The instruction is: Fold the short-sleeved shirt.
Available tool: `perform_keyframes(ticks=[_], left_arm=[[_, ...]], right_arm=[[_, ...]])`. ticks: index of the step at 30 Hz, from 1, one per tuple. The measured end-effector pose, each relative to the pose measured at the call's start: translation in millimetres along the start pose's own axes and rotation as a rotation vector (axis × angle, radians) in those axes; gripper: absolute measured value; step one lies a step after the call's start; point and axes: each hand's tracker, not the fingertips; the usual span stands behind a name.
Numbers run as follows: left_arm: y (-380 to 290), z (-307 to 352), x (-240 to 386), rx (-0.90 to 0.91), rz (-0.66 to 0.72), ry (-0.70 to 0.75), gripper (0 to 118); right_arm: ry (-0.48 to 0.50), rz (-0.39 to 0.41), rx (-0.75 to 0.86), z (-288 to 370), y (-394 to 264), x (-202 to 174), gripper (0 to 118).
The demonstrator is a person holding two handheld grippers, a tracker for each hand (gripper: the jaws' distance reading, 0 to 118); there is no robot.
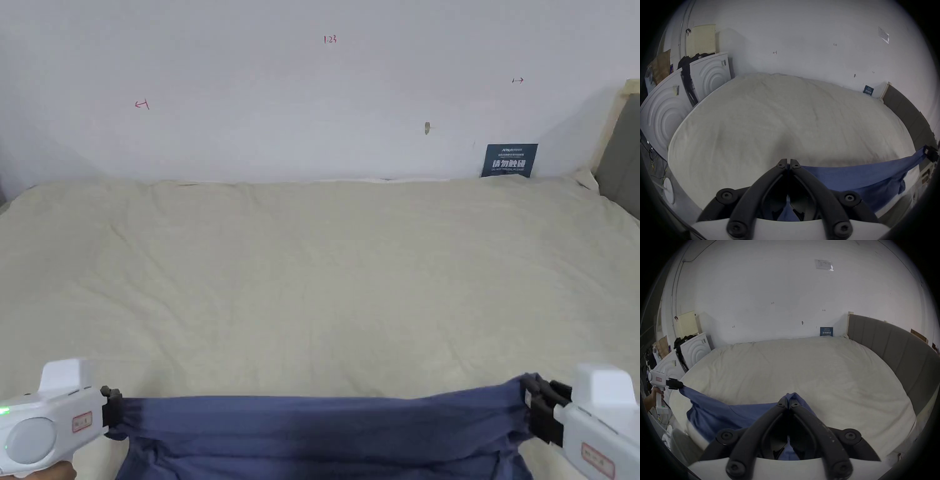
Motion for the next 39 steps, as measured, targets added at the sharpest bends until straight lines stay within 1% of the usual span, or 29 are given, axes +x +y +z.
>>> perform_keyframes(ticks=[2,3,8,11,12,16,17,18,19,20,21,22,23,25,28,32,34,35,38,39], left_arm=[[-26,4,-1,-0.04,-0.02,0.017,1],[-38,4,-1,-0.058,-0.024,0.03,1],[-94,-6,-7,-0.175,0.029,0.059,1],[-118,-13,-6,-0.211,0.015,0.082,1],[-125,-16,-6,-0.222,0.007,0.09,1],[-141,-20,-2,-0.245,-0.019,0.11,1],[-140,-17,0,-0.236,-0.024,0.113,2],[-138,-14,1,-0.228,-0.028,0.116,9],[-135,-12,2,-0.225,-0.025,0.119,23],[-129,-8,2,-0.216,-0.023,0.126,64],[-124,-4,2,-0.205,-0.012,0.125,91],[-118,3,3,-0.181,0.003,0.114,111],[-110,13,4,-0.124,0.019,0.083,118],[-87,39,11,0.01,0.04,0.044,116],[-51,70,24,0.146,0.037,0.008,116],[-15,108,46,0.355,-0.009,0.005,116],[-3,124,57,0.439,-0.017,0.009,114],[3,132,62,0.482,-0.018,0.005,111],[13,150,77,0.611,-0.033,-0.005,106],[14,154,81,0.638,-0.043,-0.002,101]], right_arm=[[-0.005,-0.018,-0.043,10,-25,1,2],[-0.009,-0.031,-0.073,2,-40,5,2],[-0.052,-0.028,-0.199,-11,-98,11,2],[-0.086,-0.082,-0.264,-24,-125,14,2],[-0.094,-0.107,-0.282,-27,-131,15,2],[-0.109,-0.121,-0.288,-26,-137,10,3],[-0.113,-0.121,-0.289,-24,-134,8,7],[-0.118,-0.119,-0.285,-22,-129,8,15],[-0.119,-0.118,-0.274,-19,-122,7,26],[-0.12,-0.115,-0.253,-14,-113,6,51],[-0.114,-0.109,-0.226,-9,-103,6,73],[-0.109,-0.103,-0.197,-4,-92,5,90],[-0.109,-0.095,-0.16,2,-79,2,106],[-0.099,-0.083,-0.052,17,-50,-4,106],[-0.073,-0.068,0.077,34,-7,-14,106],[-0.058,-0.041,0.279,65,37,-43,106],[-0.072,-0.024,0.349,75,52,-57,106],[-0.075,-0.014,0.376,78,57,-63,102],[-0.086,0.034,0.457,87,68,-83,96],[-0.092,0.05,0.476,91,71,-90,87]])
